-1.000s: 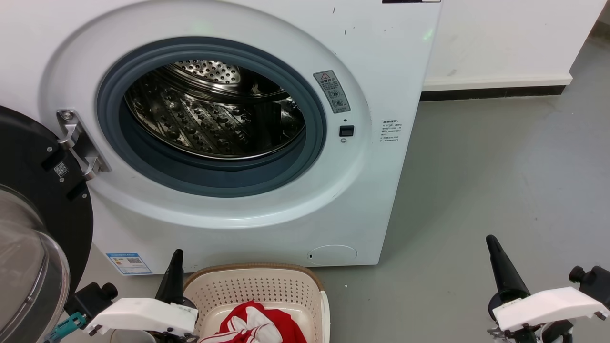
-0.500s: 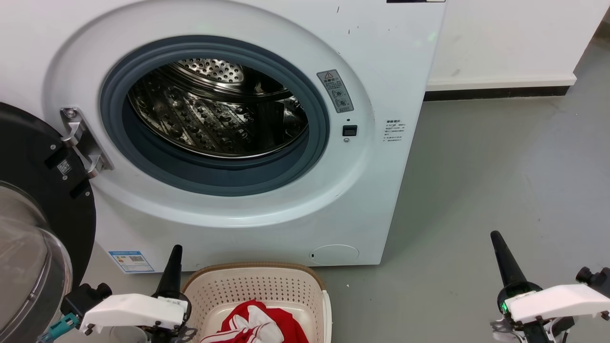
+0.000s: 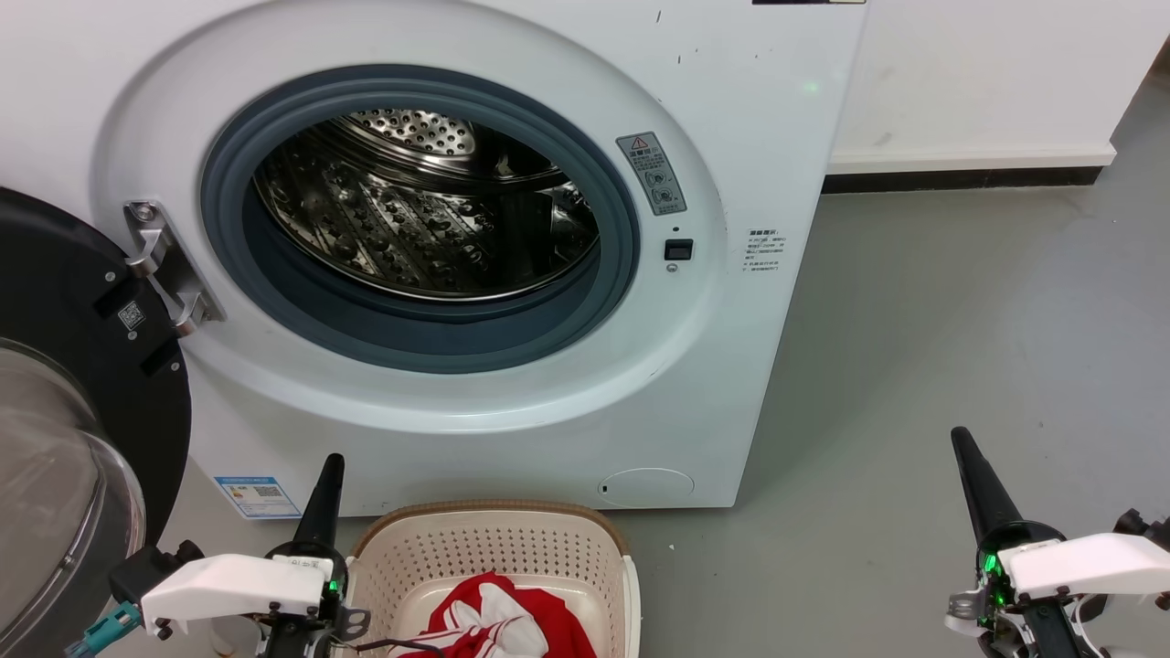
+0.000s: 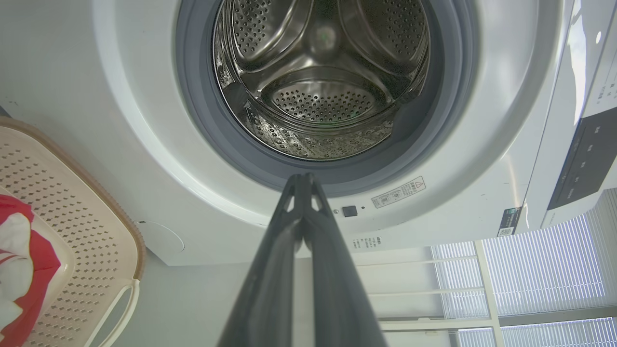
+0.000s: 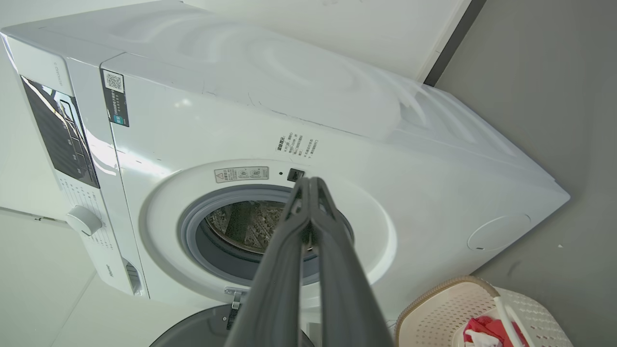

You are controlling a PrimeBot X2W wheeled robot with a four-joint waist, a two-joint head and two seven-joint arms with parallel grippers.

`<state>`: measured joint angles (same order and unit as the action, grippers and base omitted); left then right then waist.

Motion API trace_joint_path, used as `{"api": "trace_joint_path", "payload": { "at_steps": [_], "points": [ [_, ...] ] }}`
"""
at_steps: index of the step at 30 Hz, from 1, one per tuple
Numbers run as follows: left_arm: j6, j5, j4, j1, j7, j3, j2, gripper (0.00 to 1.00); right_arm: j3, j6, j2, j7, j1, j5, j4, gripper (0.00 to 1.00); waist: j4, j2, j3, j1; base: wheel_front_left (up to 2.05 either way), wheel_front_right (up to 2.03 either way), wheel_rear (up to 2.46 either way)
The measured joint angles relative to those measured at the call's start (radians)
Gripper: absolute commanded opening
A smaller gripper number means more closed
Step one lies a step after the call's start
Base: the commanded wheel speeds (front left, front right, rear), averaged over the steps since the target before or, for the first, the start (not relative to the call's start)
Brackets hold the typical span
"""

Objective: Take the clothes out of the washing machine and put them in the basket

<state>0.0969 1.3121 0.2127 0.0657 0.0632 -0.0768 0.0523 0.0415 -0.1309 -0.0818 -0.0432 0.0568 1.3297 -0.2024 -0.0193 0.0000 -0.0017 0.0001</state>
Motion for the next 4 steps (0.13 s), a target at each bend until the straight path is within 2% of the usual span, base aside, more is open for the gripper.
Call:
{"api": "trace_joint_path", "payload": {
  "at_steps": [4],
  "points": [
    [0.002, 0.035, 0.004, 0.002, 0.006, -0.004, 0.000, 0.00, 0.004, 0.000, 0.000, -0.004, 0.003, 0.037, -0.004, 0.00, 0.002, 0.0000, 0.001, 0.0000, 0.00, 0.00, 0.00]
  ]
}}
